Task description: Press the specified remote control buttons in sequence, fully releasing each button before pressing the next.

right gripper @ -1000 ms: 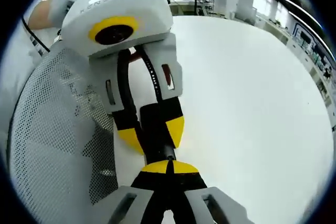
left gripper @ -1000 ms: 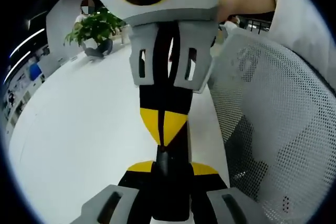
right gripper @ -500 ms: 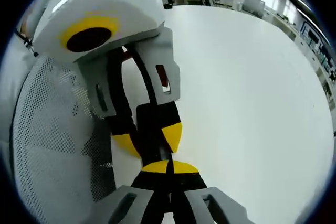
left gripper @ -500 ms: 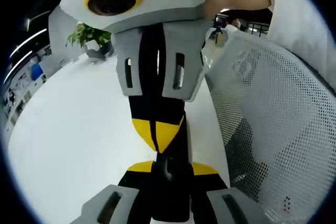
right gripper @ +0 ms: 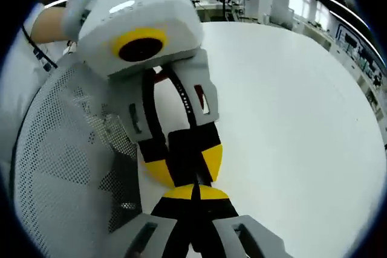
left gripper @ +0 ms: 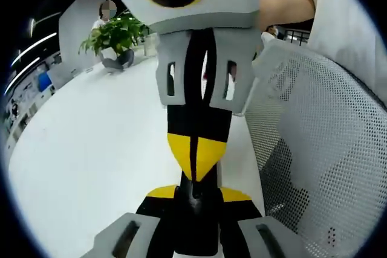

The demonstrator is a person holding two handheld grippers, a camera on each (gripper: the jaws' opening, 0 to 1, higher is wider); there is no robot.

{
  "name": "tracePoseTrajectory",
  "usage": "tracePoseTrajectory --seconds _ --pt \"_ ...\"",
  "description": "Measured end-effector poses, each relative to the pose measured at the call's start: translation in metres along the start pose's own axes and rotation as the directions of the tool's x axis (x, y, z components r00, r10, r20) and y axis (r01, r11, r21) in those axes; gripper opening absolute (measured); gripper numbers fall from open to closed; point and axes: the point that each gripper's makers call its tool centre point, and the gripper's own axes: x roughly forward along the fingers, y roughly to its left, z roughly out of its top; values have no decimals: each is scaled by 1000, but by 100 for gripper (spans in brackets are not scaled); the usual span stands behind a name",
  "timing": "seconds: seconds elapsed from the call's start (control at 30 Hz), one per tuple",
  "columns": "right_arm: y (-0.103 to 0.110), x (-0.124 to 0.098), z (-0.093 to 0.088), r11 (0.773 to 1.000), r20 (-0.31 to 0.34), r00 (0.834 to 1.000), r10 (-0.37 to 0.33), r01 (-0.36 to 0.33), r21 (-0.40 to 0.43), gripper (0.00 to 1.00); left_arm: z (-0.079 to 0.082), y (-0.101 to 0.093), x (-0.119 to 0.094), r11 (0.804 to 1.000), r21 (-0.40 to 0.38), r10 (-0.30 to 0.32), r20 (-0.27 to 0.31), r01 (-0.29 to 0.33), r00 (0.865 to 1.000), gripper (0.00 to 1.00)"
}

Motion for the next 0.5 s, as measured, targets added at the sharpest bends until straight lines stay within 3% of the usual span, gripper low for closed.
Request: tracePoseTrajectory --seconds 0.07,0.33,0.47,0.5 --pt "2 1 0 998 -12 1000 -2 1 -67 0 0 0 0 1000 1 -1 -1 1 1000 23" --pt "1 4 0 991 -48 999 -13 6 -136 0 0 0 0 1000 2 -7 -5 7 1000 23" --pt "-1 6 2 973 -59 996 -59 44 -227 0 0 0 0 1000 9 -10 -12 10 1000 23" --pt "1 6 1 974 -64 995 -75 60 -217 0 1 -1 0 1000 12 -10 -14 10 1000 23"
